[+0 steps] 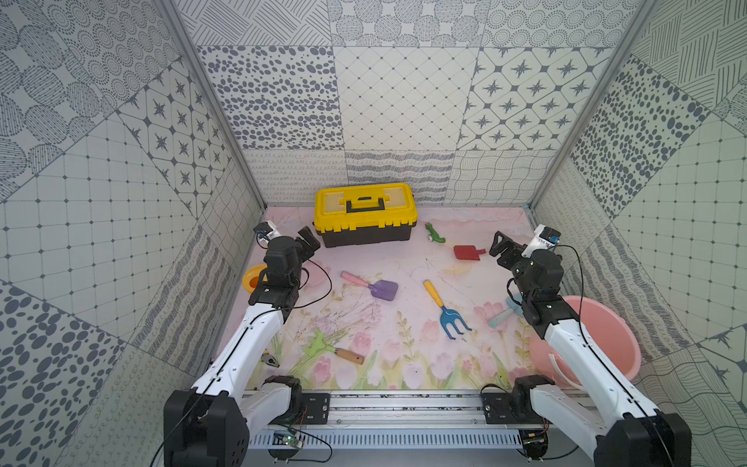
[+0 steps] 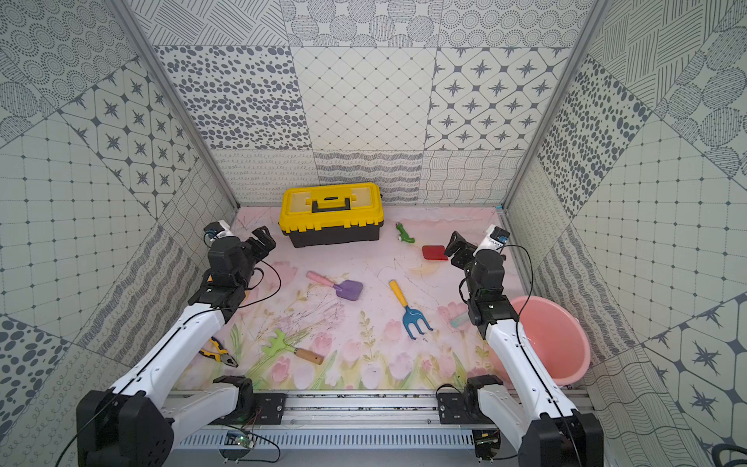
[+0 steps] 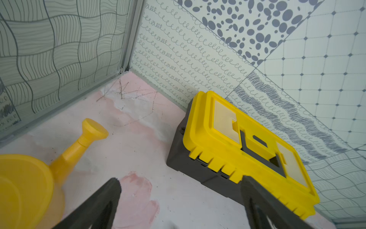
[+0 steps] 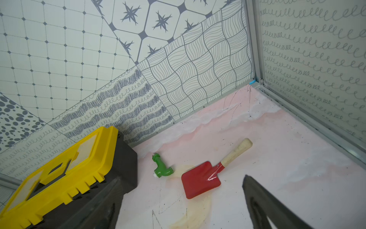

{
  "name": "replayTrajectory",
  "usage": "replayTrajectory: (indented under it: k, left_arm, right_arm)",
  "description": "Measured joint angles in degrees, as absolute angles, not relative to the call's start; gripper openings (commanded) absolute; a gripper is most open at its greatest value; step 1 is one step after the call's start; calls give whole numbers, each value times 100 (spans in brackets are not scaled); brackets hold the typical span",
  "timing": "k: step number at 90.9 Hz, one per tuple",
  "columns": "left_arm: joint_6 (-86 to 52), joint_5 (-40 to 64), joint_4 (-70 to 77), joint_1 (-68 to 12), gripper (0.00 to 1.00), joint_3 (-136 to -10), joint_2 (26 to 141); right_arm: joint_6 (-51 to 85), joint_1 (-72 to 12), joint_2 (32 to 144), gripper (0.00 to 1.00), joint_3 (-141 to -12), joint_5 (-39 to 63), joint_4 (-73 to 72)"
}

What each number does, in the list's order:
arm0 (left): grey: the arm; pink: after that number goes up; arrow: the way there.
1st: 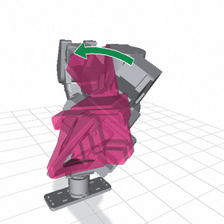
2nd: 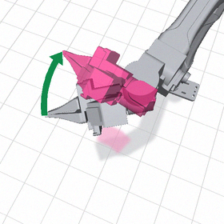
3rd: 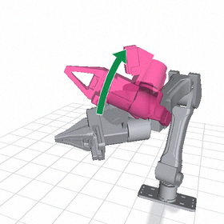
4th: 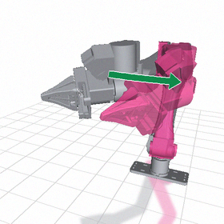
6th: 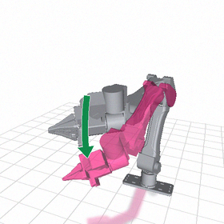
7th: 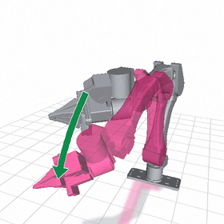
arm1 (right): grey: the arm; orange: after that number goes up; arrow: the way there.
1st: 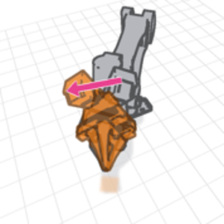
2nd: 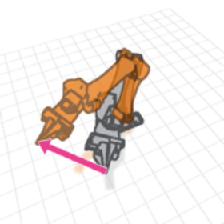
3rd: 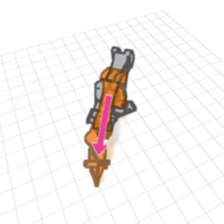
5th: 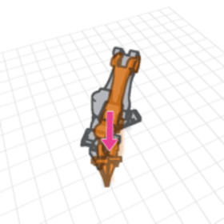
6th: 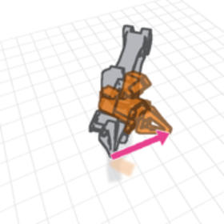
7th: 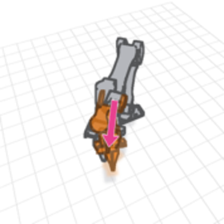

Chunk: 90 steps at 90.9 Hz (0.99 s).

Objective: Organize the gardening tools
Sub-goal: Pick up the container from the corner of the board.

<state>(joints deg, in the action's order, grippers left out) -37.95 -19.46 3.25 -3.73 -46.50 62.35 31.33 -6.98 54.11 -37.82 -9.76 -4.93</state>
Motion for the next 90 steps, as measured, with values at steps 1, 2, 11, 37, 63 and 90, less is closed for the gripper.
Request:
replayTrajectory:
  k: [1, 2, 11, 37, 63, 90]
  left_arm:
    - [-3863, -1916, 263, -381, 99, -4654, 6213]
    - [-3929, -1890, 204, -405, 99, -4654, 6187]
    - [-4418, -1684, -224, -731, 99, -4613, 6012]
    - [-5074, -1479, -908, -2353, 100, -3924, 5527]
    - [-4893, -1892, -1011, -3693, 99, -3544, 5371]
    - [-4775, -2154, -1055, -4228, 100, -3514, 5406]
  right_arm:
    - [3162, -698, 5393, 97, -3791, -961, -456]
    - [3179, -698, 5382, 97, -3804, -954, -401]
    - [3308, -698, 5389, 97, -4086, -840, 270]
    - [3210, -808, 5627, 97, -4934, -403, 2053]
    - [3089, -836, 5470, 97, -5478, -899, 3848]
    - [3437, -727, 4392, 97, -5649, -2246, 5605]
